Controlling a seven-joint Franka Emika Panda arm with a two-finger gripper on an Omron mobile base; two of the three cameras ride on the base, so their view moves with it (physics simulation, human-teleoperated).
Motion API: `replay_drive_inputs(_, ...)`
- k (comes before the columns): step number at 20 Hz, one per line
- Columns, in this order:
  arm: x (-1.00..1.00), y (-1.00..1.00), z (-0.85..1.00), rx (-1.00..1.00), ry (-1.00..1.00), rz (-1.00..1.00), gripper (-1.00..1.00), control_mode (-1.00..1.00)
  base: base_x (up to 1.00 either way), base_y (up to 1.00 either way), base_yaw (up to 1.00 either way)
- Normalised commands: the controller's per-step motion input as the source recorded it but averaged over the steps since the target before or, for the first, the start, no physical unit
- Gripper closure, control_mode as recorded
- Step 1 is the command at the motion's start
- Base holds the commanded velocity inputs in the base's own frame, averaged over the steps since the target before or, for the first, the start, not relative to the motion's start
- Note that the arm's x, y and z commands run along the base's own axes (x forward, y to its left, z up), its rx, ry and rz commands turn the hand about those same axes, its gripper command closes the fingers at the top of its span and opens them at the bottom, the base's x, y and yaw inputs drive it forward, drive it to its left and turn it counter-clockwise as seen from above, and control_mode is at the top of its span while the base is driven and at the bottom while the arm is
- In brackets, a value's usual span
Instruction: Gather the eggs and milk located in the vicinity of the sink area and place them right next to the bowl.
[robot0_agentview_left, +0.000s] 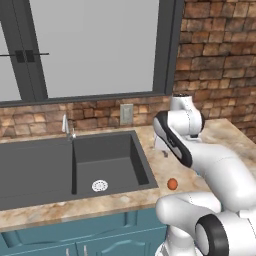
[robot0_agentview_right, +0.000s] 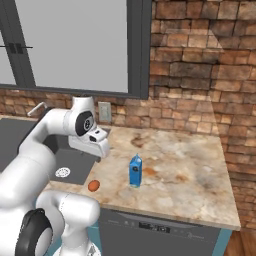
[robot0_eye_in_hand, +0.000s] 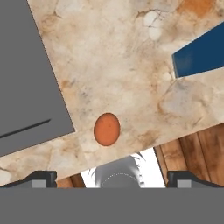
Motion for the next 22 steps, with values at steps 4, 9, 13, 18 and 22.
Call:
replay_drive_inputs(4,0.0,0.0,-0.21,0.0,0.0,-0.02,-1.0,-1.0,0.0,0.0,0.0)
replay_drive_inputs(9,0.05,0.0,-0.31,0.0,0.0,-0.04,-1.0,-1.0,0.0,0.0,0.0)
replay_drive_inputs(13,0.04,0.0,-0.32,0.0,0.0,-0.03,-1.0,-1.0,0.0,0.0,0.0)
replay_drive_inputs(18,0.0,0.0,-0.32,0.0,0.0,-0.02,-1.0,-1.0,0.0,0.0,0.0)
replay_drive_inputs(22,0.0,0.0,-0.32,0.0,0.0,-0.01,-1.0,-1.0,0.0,0.0,0.0)
